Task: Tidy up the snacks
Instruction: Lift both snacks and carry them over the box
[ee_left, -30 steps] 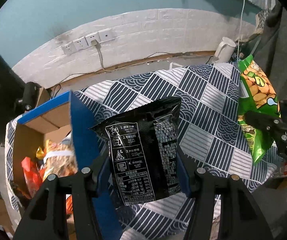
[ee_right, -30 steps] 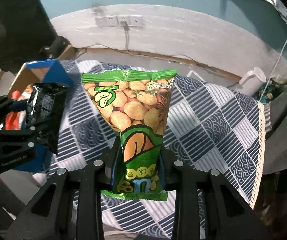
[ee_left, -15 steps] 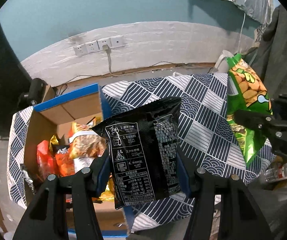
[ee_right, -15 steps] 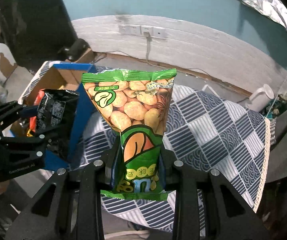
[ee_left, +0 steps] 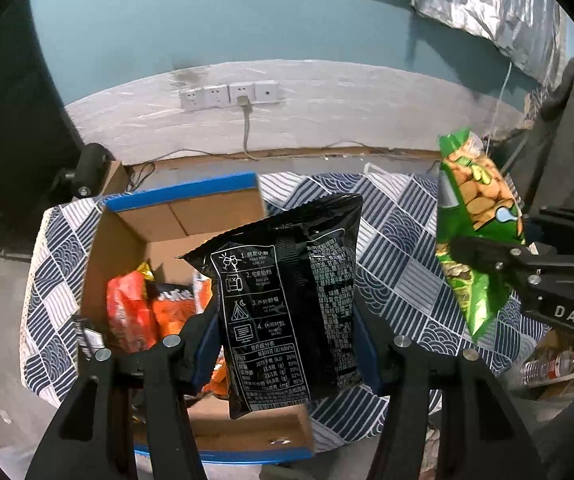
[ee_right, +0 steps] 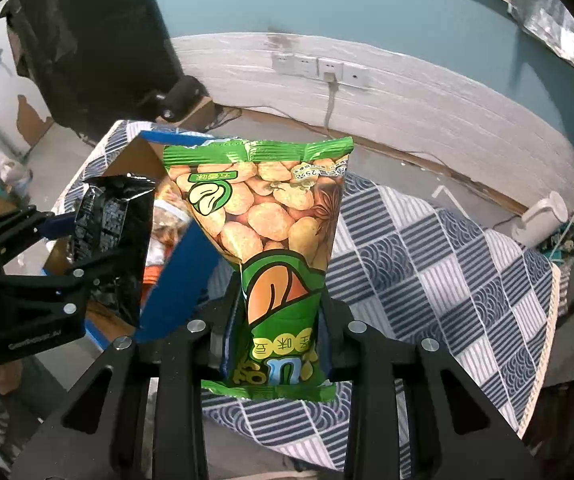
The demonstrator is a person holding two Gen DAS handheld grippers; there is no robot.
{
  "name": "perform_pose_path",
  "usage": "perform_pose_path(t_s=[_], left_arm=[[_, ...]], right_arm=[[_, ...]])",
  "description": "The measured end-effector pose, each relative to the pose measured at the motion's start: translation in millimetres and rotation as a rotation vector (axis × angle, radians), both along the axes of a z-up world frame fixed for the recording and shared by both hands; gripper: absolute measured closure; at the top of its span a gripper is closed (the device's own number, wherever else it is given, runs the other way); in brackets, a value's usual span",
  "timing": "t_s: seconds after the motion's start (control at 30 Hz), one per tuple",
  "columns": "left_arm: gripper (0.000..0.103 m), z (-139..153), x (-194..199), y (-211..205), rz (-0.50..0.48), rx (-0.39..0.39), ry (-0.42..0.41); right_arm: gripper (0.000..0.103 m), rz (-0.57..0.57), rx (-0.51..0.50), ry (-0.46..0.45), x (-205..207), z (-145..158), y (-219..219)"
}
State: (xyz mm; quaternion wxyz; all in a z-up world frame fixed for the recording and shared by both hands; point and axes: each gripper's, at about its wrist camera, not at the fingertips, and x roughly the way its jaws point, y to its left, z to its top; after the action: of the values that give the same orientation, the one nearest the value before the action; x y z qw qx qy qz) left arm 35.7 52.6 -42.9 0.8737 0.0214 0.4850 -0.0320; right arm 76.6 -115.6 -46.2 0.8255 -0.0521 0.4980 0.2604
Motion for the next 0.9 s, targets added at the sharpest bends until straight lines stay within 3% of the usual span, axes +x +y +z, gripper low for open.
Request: perform_pose_path(t_s=[0.6,0.9], left_arm=[[0.044,2,8,102,0.199,0.035,-0.03],[0.044,-18,18,144,0.28,-0.021,0.022]], right_arm=[[0.073,0.093,0.034,0.046,30,-3,92],[0.073,0.134,0.024,0.07,44,-9,137]])
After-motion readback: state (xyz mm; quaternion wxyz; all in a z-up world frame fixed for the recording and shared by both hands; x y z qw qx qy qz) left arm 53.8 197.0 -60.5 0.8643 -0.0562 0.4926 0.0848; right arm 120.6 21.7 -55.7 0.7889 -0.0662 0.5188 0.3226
